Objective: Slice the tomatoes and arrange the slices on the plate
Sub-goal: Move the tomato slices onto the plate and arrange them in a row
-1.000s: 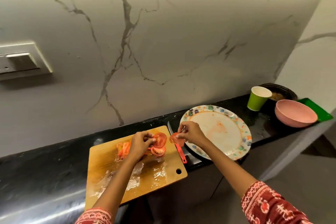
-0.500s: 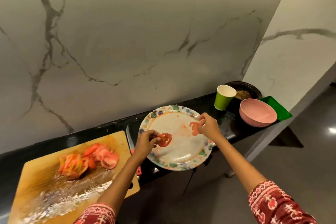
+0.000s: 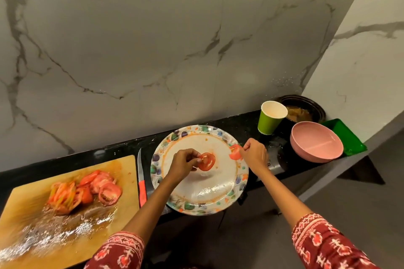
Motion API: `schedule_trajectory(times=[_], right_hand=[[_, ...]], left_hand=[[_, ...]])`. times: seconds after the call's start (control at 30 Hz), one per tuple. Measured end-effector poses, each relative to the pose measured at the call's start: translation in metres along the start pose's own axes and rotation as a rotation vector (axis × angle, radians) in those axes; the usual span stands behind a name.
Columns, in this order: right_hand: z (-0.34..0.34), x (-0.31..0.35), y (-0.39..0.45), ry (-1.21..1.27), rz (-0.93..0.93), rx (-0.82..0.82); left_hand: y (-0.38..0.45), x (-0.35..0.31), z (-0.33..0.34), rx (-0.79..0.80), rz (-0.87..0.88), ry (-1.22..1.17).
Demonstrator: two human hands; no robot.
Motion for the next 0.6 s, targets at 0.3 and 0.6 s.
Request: schedule_trajectory(times=[0.3,0.6], right_hand=[[-0.002,0.050,-0.005,0.303,-0.319,0.549],[-0.030,0.037,0.027,0.262,-0.270,0.473]], left_hand=[[0.022,-0.024,0.011,0.083,0.043,-0.101],[0.053,-0.031,0.030,-0.025,0.047,-0.062]])
Point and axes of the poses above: each hand's wrist, its own y-axis towards the middle knuckle, its own z-axis out of the palm, x = y × z, the point moved 3 cm from there along y, towards the middle knuckle, and after that the axes turned 11 degrees about x, right-handed, at the moved point
